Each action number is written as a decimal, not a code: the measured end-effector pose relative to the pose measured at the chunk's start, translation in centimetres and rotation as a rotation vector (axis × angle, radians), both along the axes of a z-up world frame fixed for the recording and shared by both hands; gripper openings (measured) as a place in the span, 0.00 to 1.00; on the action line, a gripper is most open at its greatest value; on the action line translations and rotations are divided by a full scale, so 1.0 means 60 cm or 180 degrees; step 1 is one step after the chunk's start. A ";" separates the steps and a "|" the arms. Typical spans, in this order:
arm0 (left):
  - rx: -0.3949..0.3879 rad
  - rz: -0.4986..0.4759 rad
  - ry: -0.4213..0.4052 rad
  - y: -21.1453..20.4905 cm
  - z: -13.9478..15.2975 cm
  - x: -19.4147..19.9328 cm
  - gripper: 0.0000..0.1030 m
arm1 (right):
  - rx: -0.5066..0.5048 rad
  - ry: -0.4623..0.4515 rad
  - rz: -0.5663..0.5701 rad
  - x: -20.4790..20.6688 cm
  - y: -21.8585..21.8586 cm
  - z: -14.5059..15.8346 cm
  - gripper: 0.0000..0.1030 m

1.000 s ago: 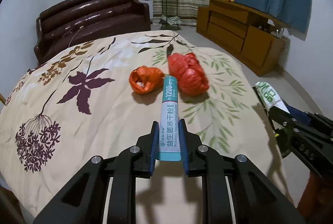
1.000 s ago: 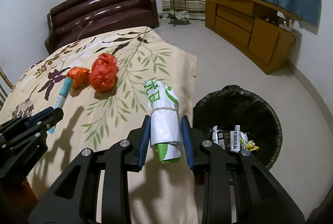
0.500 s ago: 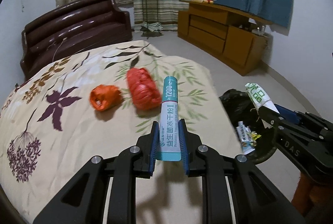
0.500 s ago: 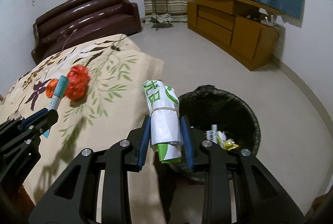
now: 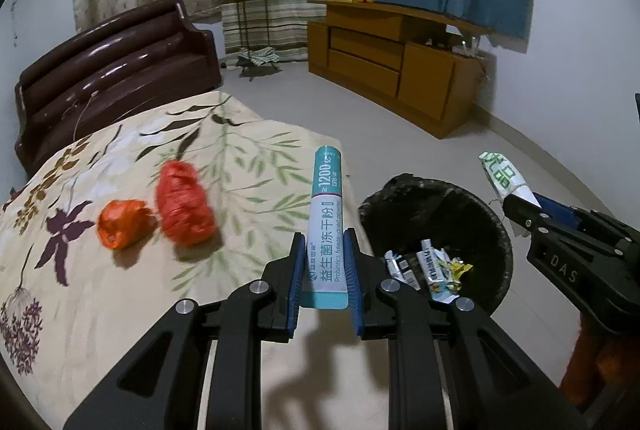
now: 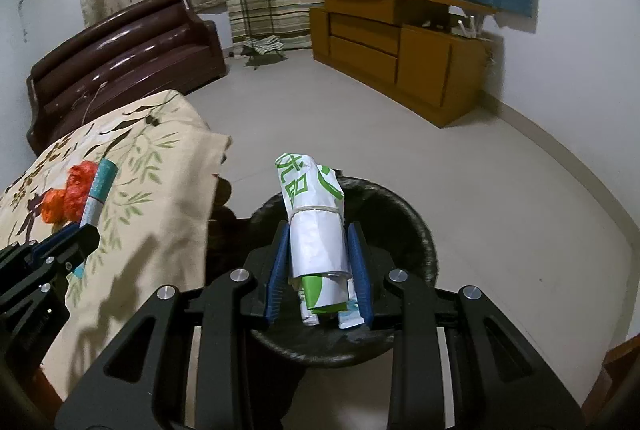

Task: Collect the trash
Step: 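Carry the teal tube and white-green packet toward the black bin, then open both grippers over the bin to drop the tube and packet, then move both open grippers back over the bedspread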

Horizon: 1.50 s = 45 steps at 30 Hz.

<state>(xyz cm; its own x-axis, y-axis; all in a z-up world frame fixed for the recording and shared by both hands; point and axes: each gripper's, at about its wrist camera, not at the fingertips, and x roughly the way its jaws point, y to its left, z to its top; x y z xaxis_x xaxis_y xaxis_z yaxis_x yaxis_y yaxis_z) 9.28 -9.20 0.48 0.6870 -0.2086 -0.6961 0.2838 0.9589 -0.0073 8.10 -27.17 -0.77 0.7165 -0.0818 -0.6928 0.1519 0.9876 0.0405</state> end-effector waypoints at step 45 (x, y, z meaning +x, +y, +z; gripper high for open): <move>0.0161 0.0012 0.0154 -0.076 -0.041 0.064 0.57 | 0.0276 0.0103 -0.0273 0.051 -0.079 -0.063 0.66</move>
